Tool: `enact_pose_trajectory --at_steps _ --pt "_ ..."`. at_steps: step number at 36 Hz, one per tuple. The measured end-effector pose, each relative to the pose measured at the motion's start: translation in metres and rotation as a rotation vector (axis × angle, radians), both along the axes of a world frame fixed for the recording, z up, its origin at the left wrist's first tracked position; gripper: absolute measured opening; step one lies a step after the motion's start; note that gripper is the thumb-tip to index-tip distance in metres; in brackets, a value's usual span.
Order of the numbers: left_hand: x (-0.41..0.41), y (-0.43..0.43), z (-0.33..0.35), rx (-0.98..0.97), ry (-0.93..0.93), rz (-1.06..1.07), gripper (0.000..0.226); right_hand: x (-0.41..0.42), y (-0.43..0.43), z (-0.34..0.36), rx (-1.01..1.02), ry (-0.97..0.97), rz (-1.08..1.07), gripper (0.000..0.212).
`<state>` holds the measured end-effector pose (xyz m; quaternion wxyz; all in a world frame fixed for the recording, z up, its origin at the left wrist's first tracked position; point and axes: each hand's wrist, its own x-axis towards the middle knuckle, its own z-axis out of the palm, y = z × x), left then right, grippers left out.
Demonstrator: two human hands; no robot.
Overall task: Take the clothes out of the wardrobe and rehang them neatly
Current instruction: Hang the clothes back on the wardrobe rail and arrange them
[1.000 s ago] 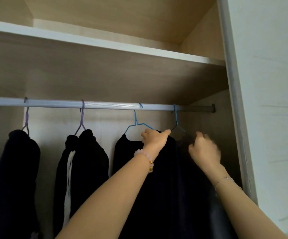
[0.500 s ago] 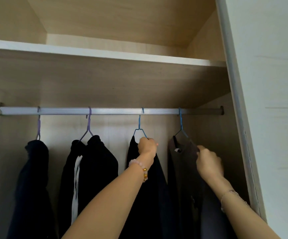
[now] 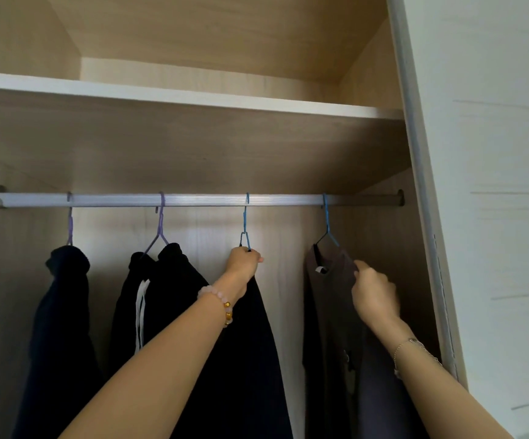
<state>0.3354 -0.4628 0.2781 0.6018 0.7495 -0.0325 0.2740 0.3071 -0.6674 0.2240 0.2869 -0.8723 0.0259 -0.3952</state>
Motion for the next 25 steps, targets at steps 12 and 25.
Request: enact_pose_trajectory --at_steps 12,25 --pt "-0.023 0.01 -0.01 0.117 -0.006 -0.064 0.041 -0.001 0.001 -0.004 0.029 0.026 0.057 0.04" --pt "-0.111 -0.007 -0.095 0.555 -0.614 0.319 0.038 -0.076 0.007 -0.056 -0.229 -0.374 0.141 0.046"
